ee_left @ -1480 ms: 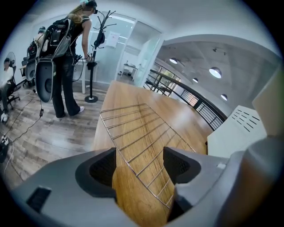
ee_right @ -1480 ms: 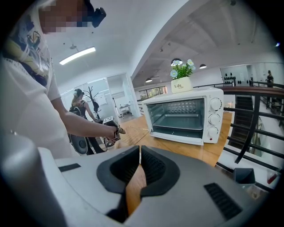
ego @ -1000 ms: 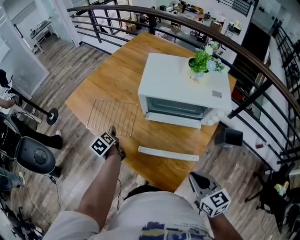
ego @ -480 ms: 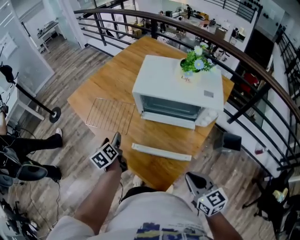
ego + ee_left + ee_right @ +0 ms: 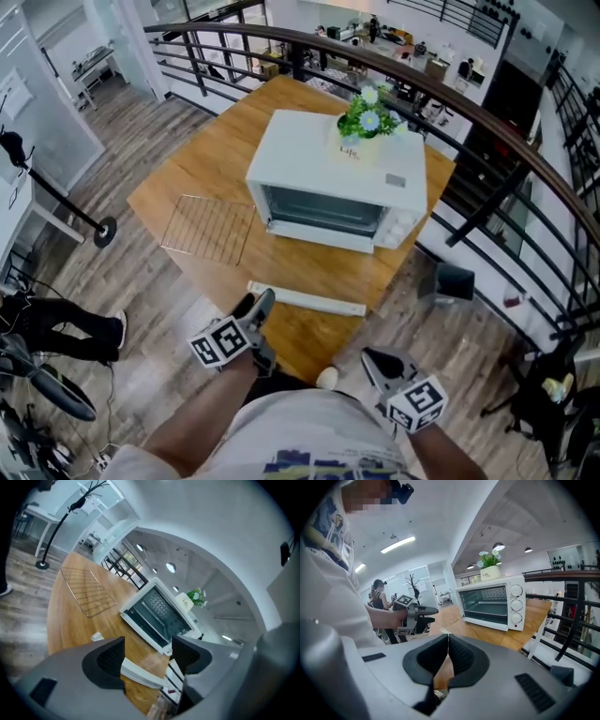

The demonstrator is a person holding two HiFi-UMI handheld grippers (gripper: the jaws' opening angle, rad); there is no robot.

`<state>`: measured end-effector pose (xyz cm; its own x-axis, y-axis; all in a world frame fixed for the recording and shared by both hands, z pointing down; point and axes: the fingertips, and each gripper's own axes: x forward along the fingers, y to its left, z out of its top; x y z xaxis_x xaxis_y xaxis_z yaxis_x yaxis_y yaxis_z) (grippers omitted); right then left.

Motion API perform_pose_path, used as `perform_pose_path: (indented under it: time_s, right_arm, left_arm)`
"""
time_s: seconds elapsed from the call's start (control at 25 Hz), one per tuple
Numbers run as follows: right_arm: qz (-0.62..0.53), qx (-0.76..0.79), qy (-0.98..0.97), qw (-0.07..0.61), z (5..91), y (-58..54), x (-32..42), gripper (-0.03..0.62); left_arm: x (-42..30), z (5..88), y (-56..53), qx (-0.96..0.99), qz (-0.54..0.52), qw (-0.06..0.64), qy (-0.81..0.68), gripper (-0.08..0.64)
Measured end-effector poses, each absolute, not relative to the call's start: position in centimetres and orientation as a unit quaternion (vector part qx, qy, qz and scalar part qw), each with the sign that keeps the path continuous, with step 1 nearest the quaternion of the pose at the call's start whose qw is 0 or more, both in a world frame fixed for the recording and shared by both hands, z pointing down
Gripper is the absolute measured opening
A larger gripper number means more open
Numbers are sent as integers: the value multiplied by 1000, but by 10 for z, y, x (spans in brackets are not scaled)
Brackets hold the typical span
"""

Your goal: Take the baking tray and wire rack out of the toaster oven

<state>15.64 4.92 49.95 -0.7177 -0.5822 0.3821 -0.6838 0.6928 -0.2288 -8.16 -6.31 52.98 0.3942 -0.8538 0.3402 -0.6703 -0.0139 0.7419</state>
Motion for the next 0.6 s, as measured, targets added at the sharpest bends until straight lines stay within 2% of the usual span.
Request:
perform_pose_path:
  time_s: [0.32,0.6]
  right_arm:
    - [190,351,-906,138,501,69,175,2]
    - [186,355,-907,130,503,76,189,2]
  left_arm:
    - [-6,531,-34,680,-212,564,-417,302]
    - [13,541,-39,675,-221,585,-392,270]
